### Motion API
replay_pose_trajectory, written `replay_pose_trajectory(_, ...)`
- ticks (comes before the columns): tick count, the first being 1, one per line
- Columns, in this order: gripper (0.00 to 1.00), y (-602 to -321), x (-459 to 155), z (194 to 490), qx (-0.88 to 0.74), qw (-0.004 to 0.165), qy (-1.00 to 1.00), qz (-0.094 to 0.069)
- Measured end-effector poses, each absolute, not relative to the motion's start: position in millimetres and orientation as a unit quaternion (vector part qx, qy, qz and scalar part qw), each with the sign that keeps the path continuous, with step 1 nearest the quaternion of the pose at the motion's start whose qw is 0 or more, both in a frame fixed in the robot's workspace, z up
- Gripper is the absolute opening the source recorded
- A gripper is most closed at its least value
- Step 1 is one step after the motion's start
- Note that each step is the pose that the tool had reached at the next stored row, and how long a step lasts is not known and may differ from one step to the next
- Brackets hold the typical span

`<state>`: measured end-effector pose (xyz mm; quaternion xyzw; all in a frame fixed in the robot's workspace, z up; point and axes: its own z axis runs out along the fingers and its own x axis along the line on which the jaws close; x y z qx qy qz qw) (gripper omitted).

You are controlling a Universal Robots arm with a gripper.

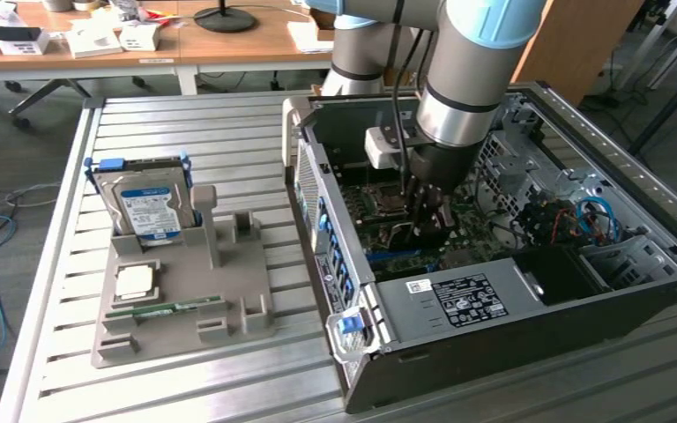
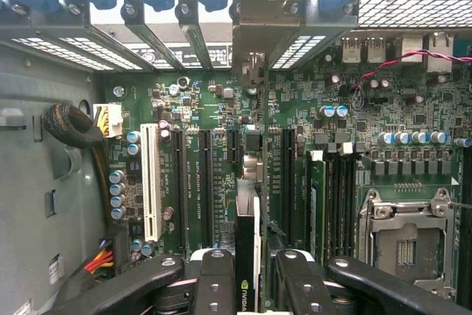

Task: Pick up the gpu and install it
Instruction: 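Insert the gpu into the slot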

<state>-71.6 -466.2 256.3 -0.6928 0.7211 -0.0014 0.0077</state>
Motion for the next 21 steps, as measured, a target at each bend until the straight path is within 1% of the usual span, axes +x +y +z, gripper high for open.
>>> replay_pose_trajectory(21, 0.26, -463.2, -71.6, 256.1, -0.693, 0.008, 0.721, -0.001)
